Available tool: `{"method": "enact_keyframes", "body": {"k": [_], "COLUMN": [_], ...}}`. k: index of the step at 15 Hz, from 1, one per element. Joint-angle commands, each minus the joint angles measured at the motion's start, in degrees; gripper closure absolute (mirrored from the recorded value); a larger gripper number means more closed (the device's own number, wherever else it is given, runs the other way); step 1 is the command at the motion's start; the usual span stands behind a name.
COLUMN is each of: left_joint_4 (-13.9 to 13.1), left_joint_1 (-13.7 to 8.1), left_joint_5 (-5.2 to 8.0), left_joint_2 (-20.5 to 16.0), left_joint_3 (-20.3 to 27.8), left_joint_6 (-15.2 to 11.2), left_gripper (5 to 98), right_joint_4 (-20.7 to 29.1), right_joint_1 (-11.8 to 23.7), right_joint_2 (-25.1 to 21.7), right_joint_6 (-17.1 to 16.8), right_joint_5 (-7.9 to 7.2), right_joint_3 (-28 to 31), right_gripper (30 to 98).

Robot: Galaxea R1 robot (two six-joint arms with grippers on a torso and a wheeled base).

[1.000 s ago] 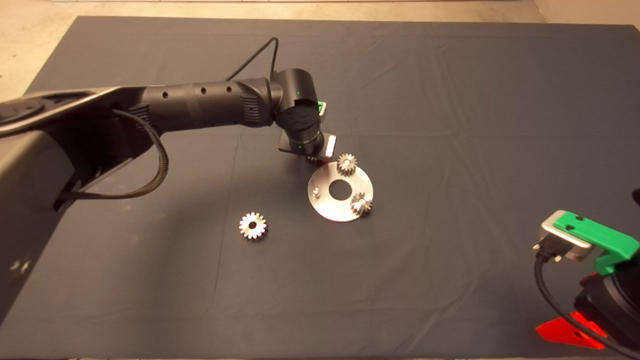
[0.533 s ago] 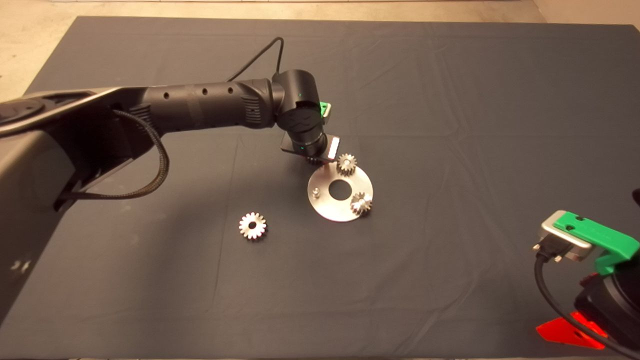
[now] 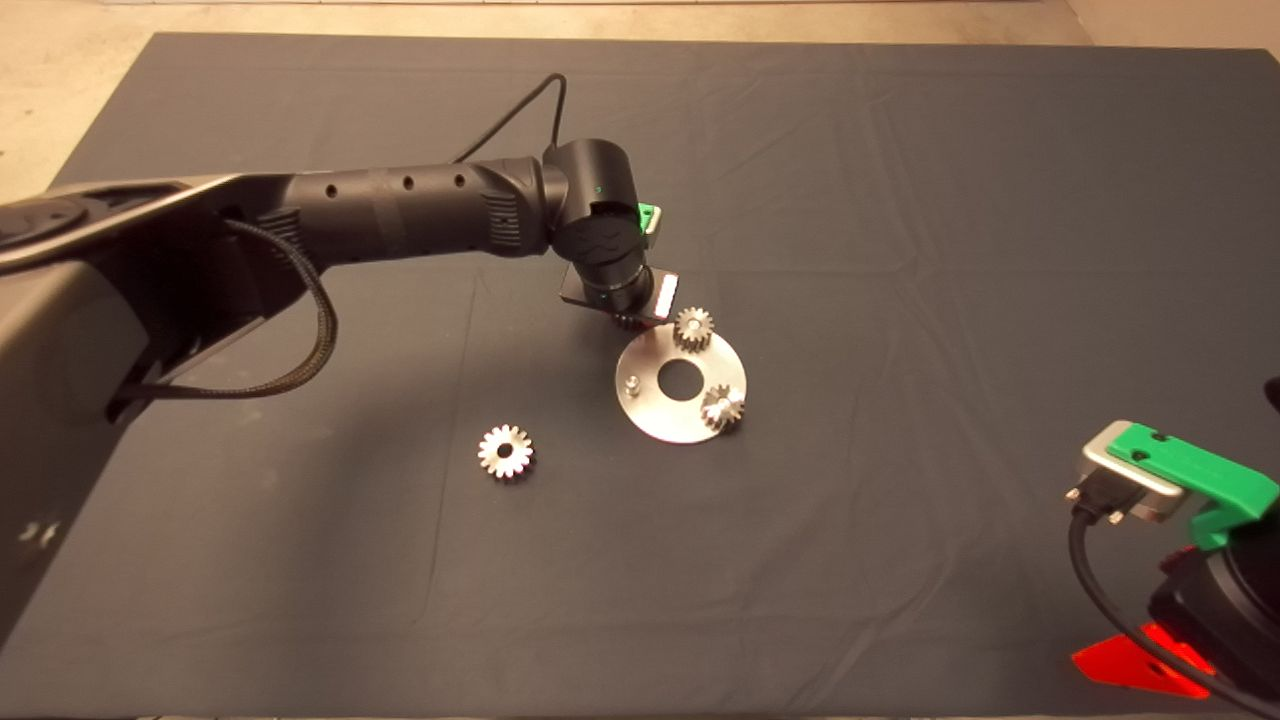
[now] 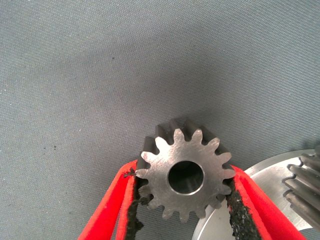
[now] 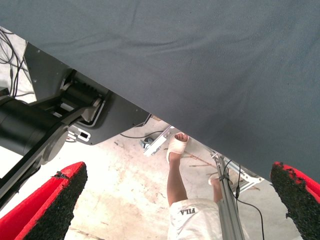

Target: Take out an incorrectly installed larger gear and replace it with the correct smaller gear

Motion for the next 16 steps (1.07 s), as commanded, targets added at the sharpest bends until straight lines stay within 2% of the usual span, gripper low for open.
{"method": "enact_keyframes", "body": {"k": [1,7,9,10,11,12,14,16], "left_joint_4": [0.6,0.6,0.4,0.3,0.3,0.3,0.2,0.1], "left_joint_1": [-1.2,-1.3,-1.7,-2.5,-3.0,-3.5,-6.2,-7.4], "left_joint_5": [0.16,0.17,0.29,0.61,0.7,0.7,0.61,0.87], "left_joint_2": [-0.4,-0.6,-1.2,-1.8,-3.4,-6.6,-12.5,-16.9], "left_joint_3": [0.5,0.9,4.0,5.6,8.3,12.2,18.4,25.4], "left_joint_6": [-0.1,-0.1,-0.2,-0.7,-2.2,-4.8,-9.2,-10.5], "left_gripper": [65.8,67.3,69.0,69.0,70.1,70.7,70.7,70.8], "right_joint_4": [1.9,2.0,2.0,2.0,2.0,2.0,2.0,1.9], "right_joint_1": [0.7,0.7,0.7,0.7,0.7,0.7,0.7,0.7], "right_joint_2": [-0.1,-0.2,-0.2,-0.2,-0.2,-0.3,-0.4,-0.2], "right_joint_6": [0.2,0.3,0.3,0.3,0.3,0.3,0.3,0.3], "right_joint_5": [-1.16,-1.16,-1.16,-1.16,-1.16,-1.16,-1.16,-1.16], "right_joint_3": [0.1,0.1,0.2,0.1,0.1,0.2,0.1,0.1], "right_gripper": [31.7,31.7,31.7,31.7,31.7,31.7,31.7,31.7]}}
